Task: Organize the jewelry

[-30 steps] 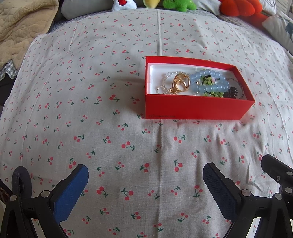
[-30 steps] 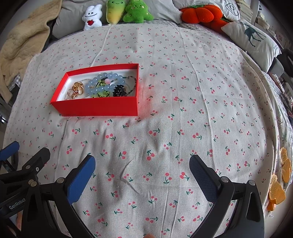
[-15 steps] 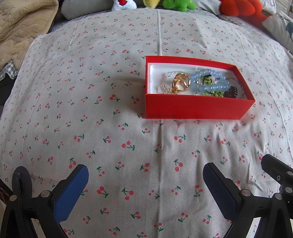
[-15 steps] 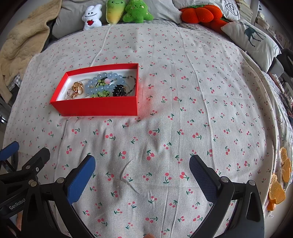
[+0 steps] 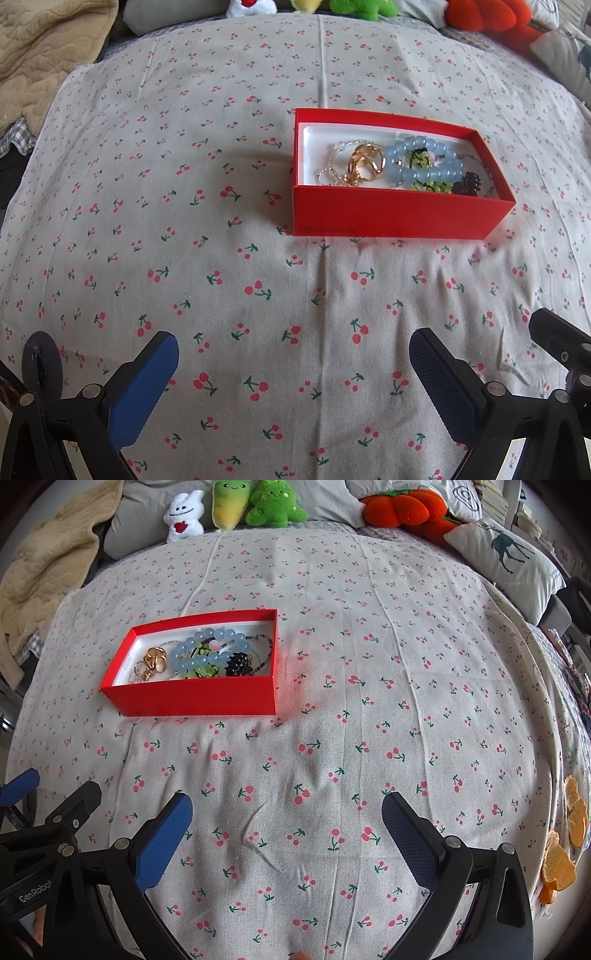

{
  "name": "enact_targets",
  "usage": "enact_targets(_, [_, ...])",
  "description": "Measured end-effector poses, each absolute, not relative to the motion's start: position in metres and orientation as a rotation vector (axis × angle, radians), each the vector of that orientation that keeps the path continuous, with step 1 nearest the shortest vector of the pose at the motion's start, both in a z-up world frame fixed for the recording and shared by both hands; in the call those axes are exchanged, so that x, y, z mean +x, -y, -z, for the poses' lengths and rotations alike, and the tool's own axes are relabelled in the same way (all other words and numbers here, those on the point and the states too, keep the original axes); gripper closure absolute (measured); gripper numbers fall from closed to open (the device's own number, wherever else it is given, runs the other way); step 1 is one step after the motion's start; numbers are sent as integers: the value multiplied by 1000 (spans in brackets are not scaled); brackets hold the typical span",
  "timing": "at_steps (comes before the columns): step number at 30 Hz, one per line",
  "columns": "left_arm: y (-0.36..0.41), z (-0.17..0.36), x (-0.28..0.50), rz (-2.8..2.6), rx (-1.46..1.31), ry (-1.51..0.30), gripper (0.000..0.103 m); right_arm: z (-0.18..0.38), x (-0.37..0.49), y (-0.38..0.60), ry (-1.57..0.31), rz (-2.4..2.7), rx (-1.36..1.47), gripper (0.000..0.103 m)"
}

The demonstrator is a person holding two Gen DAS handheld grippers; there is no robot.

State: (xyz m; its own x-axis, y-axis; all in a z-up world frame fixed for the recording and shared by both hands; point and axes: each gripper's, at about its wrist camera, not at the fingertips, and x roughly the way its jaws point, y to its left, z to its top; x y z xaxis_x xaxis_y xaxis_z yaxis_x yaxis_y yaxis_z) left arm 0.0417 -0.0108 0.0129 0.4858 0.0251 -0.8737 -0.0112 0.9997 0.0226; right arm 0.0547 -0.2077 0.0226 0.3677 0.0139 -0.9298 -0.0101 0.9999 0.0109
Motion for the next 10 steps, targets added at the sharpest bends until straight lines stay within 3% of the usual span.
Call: enact_targets(10, [8,-9,43,-44,26,-1052,1,-21,55,207,-1199,-11,-3,0])
